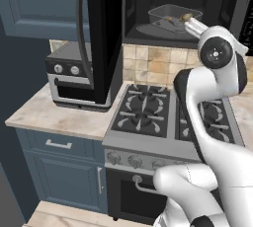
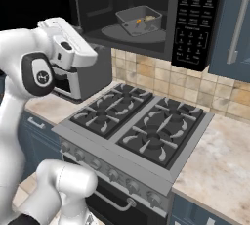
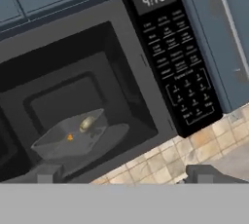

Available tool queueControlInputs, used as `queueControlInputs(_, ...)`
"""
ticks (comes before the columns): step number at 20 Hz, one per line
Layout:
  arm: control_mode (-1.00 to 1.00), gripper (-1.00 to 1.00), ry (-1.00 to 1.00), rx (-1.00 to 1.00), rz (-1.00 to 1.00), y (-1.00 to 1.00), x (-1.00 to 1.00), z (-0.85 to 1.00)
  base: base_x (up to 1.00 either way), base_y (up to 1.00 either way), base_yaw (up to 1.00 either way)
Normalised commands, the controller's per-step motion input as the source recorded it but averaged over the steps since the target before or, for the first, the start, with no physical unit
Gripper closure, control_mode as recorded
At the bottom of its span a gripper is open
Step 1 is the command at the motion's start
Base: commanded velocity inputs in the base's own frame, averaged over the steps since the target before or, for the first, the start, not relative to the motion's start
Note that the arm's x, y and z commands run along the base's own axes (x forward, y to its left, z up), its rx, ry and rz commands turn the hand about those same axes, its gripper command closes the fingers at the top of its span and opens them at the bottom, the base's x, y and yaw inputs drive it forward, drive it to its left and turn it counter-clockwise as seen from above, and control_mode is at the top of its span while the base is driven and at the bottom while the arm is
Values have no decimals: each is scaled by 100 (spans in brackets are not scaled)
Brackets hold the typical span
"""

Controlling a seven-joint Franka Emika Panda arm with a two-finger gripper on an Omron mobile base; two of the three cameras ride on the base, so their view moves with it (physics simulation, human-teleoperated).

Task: Place the tupperware containing the shrimp and mushroom meal in the microwave. Close the microwave door and press the start button to reheat the meal.

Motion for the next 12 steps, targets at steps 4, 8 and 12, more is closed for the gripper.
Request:
queueControlInputs(4,-100,-100,47,-43,15,32,-58,16,0,0,0)
queueControlInputs(8,-100,-100,46,-52,14,69,-48,0,0,0,0)
queueControlInputs(12,-100,-100,31,-51,7,80,-14,-4,0,0,0)
